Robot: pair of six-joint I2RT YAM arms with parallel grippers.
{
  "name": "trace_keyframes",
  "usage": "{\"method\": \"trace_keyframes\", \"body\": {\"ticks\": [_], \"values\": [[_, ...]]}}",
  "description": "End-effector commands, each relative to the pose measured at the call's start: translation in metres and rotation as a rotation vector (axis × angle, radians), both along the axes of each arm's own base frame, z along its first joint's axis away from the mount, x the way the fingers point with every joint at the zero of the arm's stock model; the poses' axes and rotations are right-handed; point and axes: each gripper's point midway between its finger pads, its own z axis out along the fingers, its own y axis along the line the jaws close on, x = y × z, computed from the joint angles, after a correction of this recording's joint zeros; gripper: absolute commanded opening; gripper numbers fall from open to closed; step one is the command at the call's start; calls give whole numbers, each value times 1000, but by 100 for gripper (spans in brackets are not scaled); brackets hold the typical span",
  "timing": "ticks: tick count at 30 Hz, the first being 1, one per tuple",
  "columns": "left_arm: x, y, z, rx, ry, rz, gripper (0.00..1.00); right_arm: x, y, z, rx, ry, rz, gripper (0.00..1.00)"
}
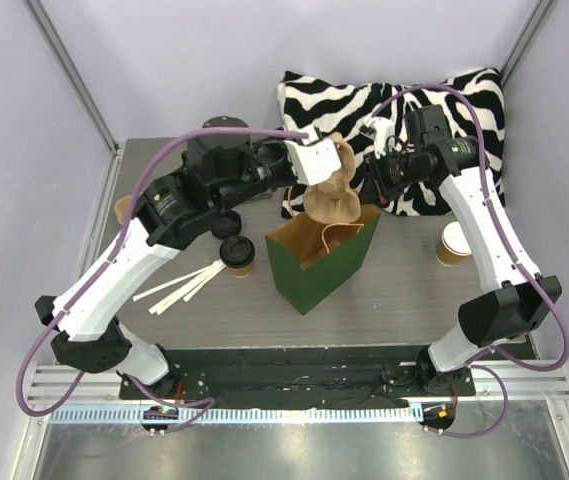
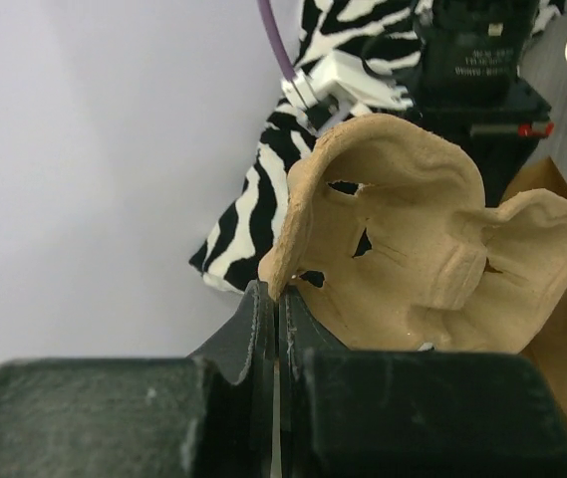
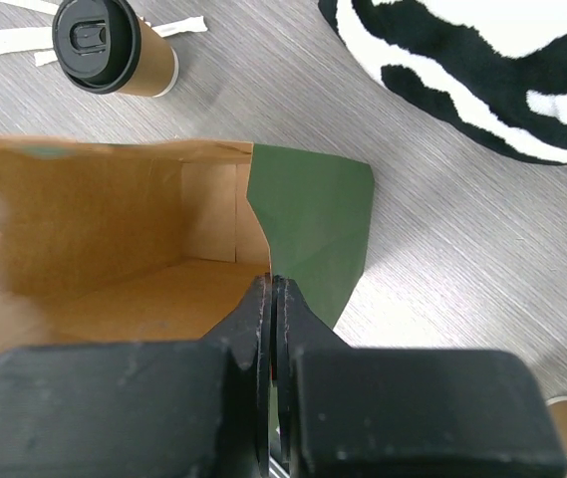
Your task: Pack the takeout coffee
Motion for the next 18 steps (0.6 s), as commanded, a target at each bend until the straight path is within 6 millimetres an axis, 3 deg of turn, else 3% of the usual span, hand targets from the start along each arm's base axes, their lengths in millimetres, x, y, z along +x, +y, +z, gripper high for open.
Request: {"method": "trace_keyframes", "body": {"ticks": [1, 6, 11, 18], "values": [[-6, 9, -4, 40, -37, 6, 0, -4, 1, 27, 28, -89, 0, 1], [-23, 2, -29, 130, -44, -95, 0, -7, 3, 34, 13, -141, 84, 1], [-43, -8, -38, 180, -62, -183, 0, -7, 16, 58, 42, -239, 223, 1], [-75, -25, -45, 211, -38, -277, 0, -19, 24, 61, -10, -299, 437, 1]]}}
